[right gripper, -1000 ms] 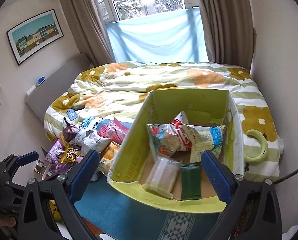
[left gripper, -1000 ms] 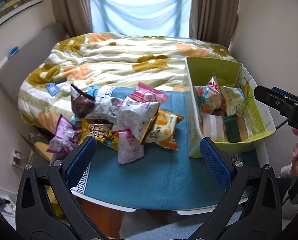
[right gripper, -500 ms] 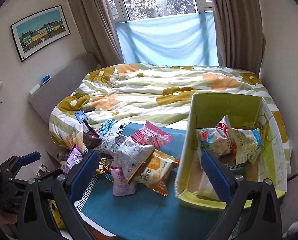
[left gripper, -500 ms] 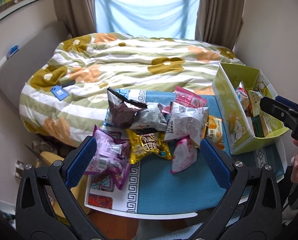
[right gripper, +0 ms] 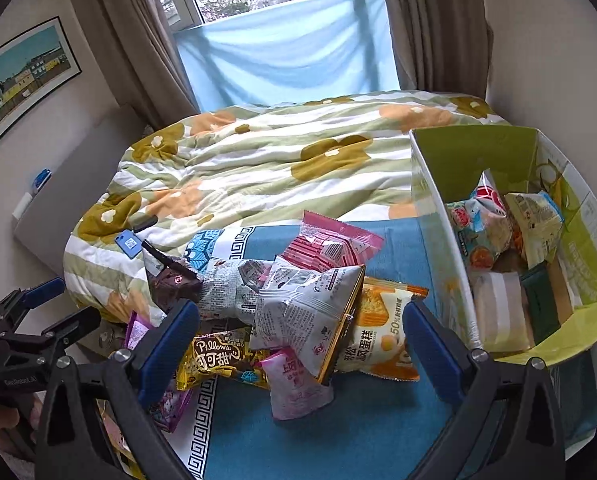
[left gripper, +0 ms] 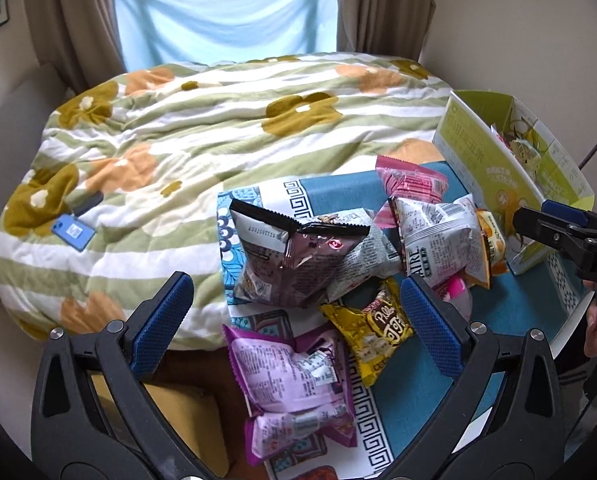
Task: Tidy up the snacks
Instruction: 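Lift the dark brown chip bag with left tool while right lifts white bag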
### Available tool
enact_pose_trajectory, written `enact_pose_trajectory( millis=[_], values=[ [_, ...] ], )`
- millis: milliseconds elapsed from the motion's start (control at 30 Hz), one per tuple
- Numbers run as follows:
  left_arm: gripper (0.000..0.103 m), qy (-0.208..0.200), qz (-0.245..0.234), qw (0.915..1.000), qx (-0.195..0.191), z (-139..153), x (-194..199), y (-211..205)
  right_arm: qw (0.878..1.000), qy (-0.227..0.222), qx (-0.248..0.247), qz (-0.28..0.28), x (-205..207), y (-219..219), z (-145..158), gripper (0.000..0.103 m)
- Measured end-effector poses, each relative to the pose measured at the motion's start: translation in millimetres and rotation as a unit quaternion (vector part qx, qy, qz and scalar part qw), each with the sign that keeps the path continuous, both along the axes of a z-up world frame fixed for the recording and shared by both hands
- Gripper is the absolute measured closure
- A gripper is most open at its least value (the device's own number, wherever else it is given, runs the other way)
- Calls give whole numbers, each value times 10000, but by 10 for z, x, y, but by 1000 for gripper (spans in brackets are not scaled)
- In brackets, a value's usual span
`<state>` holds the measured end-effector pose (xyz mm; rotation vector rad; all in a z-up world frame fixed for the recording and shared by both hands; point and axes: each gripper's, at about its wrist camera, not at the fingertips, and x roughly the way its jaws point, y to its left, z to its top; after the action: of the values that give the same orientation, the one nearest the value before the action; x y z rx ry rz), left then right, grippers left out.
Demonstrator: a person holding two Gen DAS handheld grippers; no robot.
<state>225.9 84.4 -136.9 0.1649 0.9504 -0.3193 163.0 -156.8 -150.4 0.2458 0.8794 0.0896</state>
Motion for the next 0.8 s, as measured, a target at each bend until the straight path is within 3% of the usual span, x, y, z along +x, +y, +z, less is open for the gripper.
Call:
enact_pose_trajectory(
  millis=[300,667,733,767,800],
  values=[
    [1,318,-588,9977,134,-544,474,-40,9979,388,-74,-520,273,171,-385,1],
    [1,528,-786,9955,36,-803,701,-105,9955,653,-54,-688,474,185,-683,1],
    [8,505,-816,9954,77,-811,705,-124,9956,656,-62,-661,497,194,-710,1],
    [19,533,-849,9949,79,-823,709,-136,9958,654,-81,-643,511,200,-722,1],
    [20,563,-861,9946,106,-838,713,-150,9958,659,-108,-632,528,205,-735,1]
  ],
)
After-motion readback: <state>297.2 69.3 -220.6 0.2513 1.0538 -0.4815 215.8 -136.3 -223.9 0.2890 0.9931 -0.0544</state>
